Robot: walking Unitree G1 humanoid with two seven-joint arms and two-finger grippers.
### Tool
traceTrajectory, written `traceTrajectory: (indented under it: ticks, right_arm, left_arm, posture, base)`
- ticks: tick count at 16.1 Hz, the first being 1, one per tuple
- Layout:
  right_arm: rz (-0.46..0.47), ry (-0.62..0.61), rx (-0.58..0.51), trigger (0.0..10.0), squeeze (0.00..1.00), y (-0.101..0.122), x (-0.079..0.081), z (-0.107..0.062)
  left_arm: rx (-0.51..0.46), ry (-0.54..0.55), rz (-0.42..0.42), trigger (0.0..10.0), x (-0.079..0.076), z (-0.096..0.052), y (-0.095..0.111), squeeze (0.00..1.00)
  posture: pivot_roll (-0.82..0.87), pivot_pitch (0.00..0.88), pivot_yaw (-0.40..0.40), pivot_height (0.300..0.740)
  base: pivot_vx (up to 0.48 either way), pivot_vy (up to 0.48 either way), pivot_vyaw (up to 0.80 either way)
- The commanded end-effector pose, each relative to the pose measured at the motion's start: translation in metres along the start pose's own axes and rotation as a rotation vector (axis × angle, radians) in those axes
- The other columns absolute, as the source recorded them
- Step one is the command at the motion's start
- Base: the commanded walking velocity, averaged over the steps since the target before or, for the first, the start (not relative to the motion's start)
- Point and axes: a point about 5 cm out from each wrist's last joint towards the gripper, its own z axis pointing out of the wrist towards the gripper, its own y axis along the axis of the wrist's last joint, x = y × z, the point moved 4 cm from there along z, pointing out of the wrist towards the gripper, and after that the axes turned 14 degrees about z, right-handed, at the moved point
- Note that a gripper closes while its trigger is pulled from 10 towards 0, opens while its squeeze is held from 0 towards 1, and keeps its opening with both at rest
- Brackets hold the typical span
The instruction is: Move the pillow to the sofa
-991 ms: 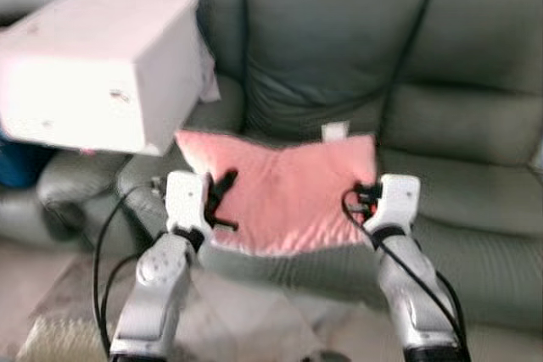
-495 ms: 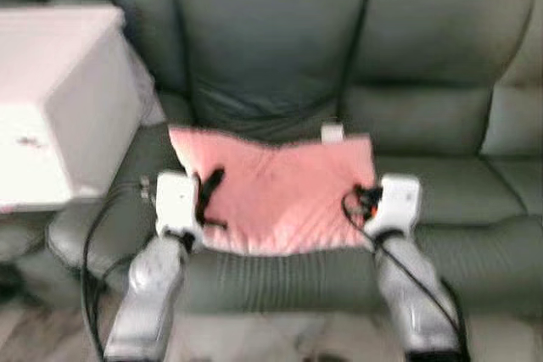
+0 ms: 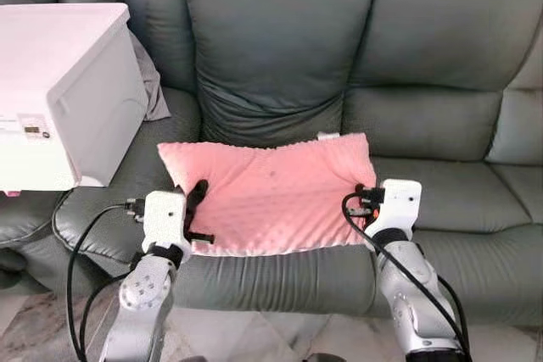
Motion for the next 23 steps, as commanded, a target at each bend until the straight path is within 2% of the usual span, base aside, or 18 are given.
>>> traceTrajectory:
  ticks: [1, 4, 9, 13, 15, 17, 23]
  right_arm:
    - [-0.006, -0.004, -0.021, 10.0, 0.0, 0.005, -0.003, -0.001]
    - [-0.007, -0.003, -0.011, 10.0, 0.0, 0.001, -0.003, -0.003]
    - [0.0, -0.003, -0.006, 10.0, 0.0, -0.002, -0.003, -0.006]
    - [0.0, -0.002, -0.006, 10.0, 0.0, -0.002, -0.003, -0.006]
    - [-0.002, -0.009, -0.004, 10.0, 0.0, -0.002, -0.005, -0.006]
    - [-0.004, -0.008, -0.005, 10.0, 0.0, -0.002, -0.005, -0.005]
    - [-0.013, -0.012, -0.007, 10.0, 0.0, -0.001, -0.007, -0.004]
  left_arm:
    - [-0.018, 0.031, 0.016, 10.0, 0.008, -0.001, 0.004, 0.0]
    - [0.0, 0.019, 0.037, 10.0, 0.006, -0.004, 0.001, 0.0]
    - [-0.03, 0.008, 0.08, 10.0, 0.004, -0.004, 0.005, 0.0]
    - [-0.035, -0.008, 0.075, 10.0, 0.002, -0.003, 0.007, 0.0]
    - [-0.029, -0.016, 0.063, 10.0, 0.0, -0.002, 0.007, 0.0]
    - [-0.047, -0.07, 0.053, 10.0, -0.007, -0.002, 0.011, 0.0]
    - [-0.068, -0.092, 0.046, 10.0, -0.009, -0.002, 0.016, 0.0]
  posture:
    - [-0.01, 0.0, -0.026, 0.74]
    - [-0.01, 0.0, -0.023, 0.735]
    - [-0.01, 0.0, -0.015, 0.675]
    - [-0.01, 0.0, -0.014, 0.631]
    - [-0.01, 0.0, -0.014, 0.626]
    - [-0.01, 0.0, -0.013, 0.626]
    - [-0.02, 0.0, -0.01, 0.626]
  base:
    - [0.0, 0.0, 0.0]
    - [0.0, 0.0, 0.0]
    - [0.0, 0.0, 0.0]
    - [0.0, 0.0, 0.0]
    - [0.0, 0.0, 0.0]
    - [0.0, 0.0, 0.0]
    - [0.0, 0.0, 0.0]
